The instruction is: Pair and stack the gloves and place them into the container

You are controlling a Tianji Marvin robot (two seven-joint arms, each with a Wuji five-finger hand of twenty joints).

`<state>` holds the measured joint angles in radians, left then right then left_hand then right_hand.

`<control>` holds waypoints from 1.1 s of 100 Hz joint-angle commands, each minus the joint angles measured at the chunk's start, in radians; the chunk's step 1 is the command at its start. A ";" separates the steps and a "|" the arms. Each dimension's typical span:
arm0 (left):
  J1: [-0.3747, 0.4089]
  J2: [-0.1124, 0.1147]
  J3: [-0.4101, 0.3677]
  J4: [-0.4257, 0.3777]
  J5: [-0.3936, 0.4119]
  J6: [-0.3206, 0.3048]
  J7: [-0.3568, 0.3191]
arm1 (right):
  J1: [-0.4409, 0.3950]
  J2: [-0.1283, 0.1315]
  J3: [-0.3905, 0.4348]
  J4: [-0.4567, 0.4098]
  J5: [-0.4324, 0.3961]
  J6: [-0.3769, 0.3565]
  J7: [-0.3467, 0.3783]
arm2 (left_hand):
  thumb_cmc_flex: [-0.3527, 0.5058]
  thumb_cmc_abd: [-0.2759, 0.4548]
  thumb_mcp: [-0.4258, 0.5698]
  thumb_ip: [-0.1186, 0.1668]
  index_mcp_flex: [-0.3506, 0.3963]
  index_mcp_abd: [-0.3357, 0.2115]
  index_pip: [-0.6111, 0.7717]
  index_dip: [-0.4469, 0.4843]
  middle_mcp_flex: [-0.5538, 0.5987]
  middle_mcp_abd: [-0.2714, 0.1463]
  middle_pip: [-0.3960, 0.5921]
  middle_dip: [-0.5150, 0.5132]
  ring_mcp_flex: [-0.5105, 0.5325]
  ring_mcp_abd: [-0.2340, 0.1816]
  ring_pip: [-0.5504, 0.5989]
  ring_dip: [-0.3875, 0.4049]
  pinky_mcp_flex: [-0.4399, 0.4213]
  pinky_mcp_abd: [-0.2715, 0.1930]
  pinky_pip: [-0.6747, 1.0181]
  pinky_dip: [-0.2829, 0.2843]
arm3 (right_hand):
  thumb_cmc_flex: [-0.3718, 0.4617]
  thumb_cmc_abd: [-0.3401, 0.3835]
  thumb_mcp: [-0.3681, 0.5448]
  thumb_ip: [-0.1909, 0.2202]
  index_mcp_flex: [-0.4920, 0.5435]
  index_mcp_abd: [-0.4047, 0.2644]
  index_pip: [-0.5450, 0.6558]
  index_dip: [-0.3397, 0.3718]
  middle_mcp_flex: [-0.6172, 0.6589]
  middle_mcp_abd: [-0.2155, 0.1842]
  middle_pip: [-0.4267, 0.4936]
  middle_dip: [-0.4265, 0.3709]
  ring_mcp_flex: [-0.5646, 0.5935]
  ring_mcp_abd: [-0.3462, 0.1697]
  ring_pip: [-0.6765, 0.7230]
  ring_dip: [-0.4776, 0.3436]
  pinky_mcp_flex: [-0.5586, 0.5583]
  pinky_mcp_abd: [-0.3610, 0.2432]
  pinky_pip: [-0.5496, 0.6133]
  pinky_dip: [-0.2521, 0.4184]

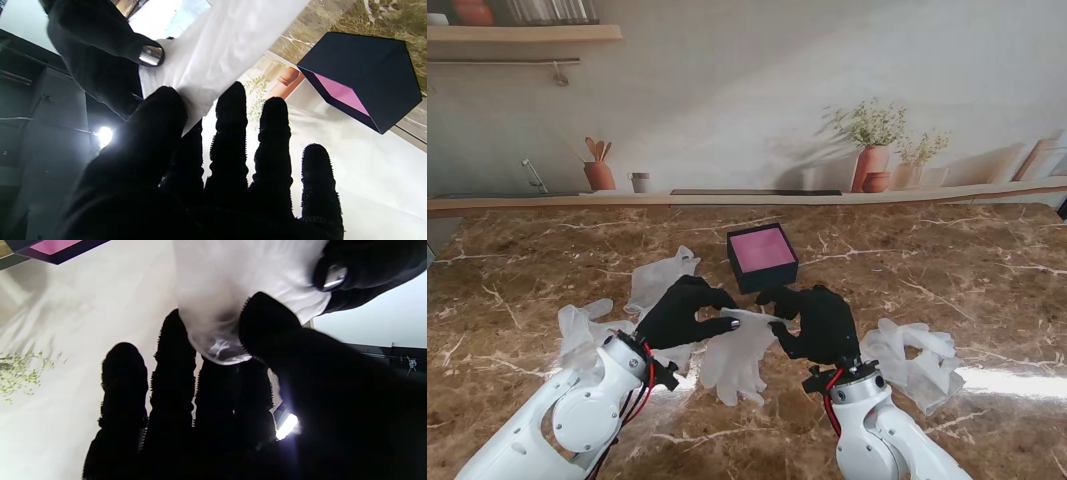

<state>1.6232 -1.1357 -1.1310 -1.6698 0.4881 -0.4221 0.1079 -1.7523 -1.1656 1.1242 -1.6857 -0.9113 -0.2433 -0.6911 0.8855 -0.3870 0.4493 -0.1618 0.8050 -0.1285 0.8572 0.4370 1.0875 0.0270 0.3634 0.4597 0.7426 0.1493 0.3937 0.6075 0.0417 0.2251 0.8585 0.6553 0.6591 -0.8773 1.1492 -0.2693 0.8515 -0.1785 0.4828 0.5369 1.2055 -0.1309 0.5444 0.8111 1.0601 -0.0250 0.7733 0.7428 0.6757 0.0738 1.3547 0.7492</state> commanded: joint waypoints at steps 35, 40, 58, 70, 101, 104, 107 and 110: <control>0.132 0.049 -0.094 -0.162 -0.032 -0.067 -0.157 | -0.143 0.004 0.075 -0.140 0.044 -0.115 0.063 | -0.019 -0.069 0.102 0.002 0.125 0.038 -0.004 -0.140 0.169 0.013 0.047 0.002 0.144 0.029 0.152 0.099 0.095 0.052 0.166 0.135 | -0.033 0.004 0.099 -0.014 0.021 -0.045 0.318 -0.188 0.078 -0.010 0.047 0.012 0.071 -0.010 0.024 0.037 0.053 0.002 -0.029 -0.033; 0.149 0.056 -0.107 -0.181 -0.063 -0.070 -0.192 | -0.162 0.004 0.083 -0.162 0.055 -0.130 0.078 | -0.019 -0.071 0.103 0.000 0.127 0.051 -0.001 -0.143 0.176 0.015 0.046 -0.005 0.152 0.029 0.154 0.099 0.099 0.052 0.169 0.136 | -0.041 0.012 0.119 -0.010 0.023 -0.048 0.343 -0.205 0.083 -0.006 0.054 0.017 0.075 -0.005 0.037 0.042 0.056 0.007 -0.026 -0.031; 0.197 0.075 -0.141 -0.232 -0.135 -0.084 -0.285 | -0.236 0.011 0.119 -0.242 0.085 -0.181 0.162 | -0.020 -0.068 0.111 -0.009 0.124 0.071 0.018 -0.146 0.194 0.015 0.044 -0.053 0.171 0.025 0.138 0.086 0.098 0.047 0.153 0.122 | -0.055 0.041 0.127 -0.001 0.034 -0.051 0.422 -0.255 0.111 0.002 0.074 0.029 0.102 0.001 0.074 0.046 0.083 0.023 0.001 -0.018; 0.221 0.092 -0.162 -0.260 -0.185 -0.085 -0.360 | -0.282 0.017 0.140 -0.285 0.096 -0.206 0.212 | -0.014 -0.055 0.104 -0.009 0.109 0.076 0.023 -0.116 0.190 0.032 0.050 -0.063 0.170 0.027 0.134 0.084 0.086 0.048 0.138 0.112 | -0.059 0.046 0.123 -0.001 0.034 -0.051 0.423 -0.261 0.115 0.002 0.078 0.033 0.106 0.004 0.080 0.047 0.086 0.027 0.014 -0.014; 0.235 0.109 -0.181 -0.262 -0.218 -0.055 -0.443 | -0.345 0.032 0.163 -0.333 0.224 -0.178 0.398 | -0.005 -0.046 0.092 -0.005 0.104 0.099 0.016 -0.063 0.202 0.034 0.072 -0.057 0.186 0.027 0.150 0.095 0.081 0.049 0.132 0.107 | -0.067 0.063 0.096 0.008 0.020 -0.029 0.417 -0.280 0.118 0.005 0.072 0.027 0.115 0.017 0.090 0.039 0.105 0.035 0.051 -0.012; 0.233 0.109 -0.181 -0.259 -0.217 -0.047 -0.447 | -0.337 0.033 0.158 -0.326 0.235 -0.163 0.409 | -0.006 -0.045 0.092 -0.005 0.105 0.100 0.015 -0.061 0.203 0.034 0.073 -0.056 0.187 0.027 0.152 0.096 0.083 0.048 0.133 0.107 | -0.068 0.065 0.094 0.008 0.018 -0.027 0.416 -0.282 0.118 0.006 0.072 0.027 0.115 0.017 0.090 0.038 0.105 0.034 0.052 -0.013; 0.229 0.109 -0.179 -0.253 -0.213 -0.038 -0.447 | -0.327 0.034 0.151 -0.316 0.246 -0.147 0.419 | -0.007 -0.044 0.092 -0.005 0.104 0.102 0.015 -0.061 0.204 0.033 0.075 -0.056 0.187 0.026 0.152 0.097 0.083 0.048 0.133 0.107 | -0.069 0.068 0.092 0.008 0.017 -0.026 0.415 -0.283 0.118 0.006 0.072 0.027 0.114 0.017 0.091 0.038 0.104 0.033 0.053 -0.014; 0.223 0.108 -0.176 -0.245 -0.205 -0.027 -0.444 | -0.310 0.035 0.143 -0.302 0.257 -0.131 0.428 | -0.007 -0.044 0.092 -0.005 0.102 0.102 0.013 -0.060 0.202 0.033 0.075 -0.056 0.186 0.026 0.153 0.097 0.083 0.048 0.133 0.107 | -0.068 0.069 0.090 0.009 0.016 -0.026 0.415 -0.284 0.118 0.006 0.071 0.027 0.113 0.017 0.091 0.037 0.103 0.034 0.053 -0.015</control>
<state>1.8517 -1.0303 -1.3139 -1.9389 0.2671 -0.4723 -0.3366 -2.0865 -1.1296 1.2791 -2.0300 -0.6759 -0.3969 -0.2939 0.8663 -0.4485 0.5344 -0.1604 0.8892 -0.0331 0.8489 0.3663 1.2304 0.0451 0.4262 0.4091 0.8887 0.1757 0.5081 0.6938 0.1404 0.2593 0.9961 0.7688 0.6189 -0.8293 1.2112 -0.2699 0.8805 -0.2091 0.8864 0.2702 1.2834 -0.1149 0.5824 0.8244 1.1452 -0.0072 0.8511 0.7685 0.7703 0.1013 1.3698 0.7358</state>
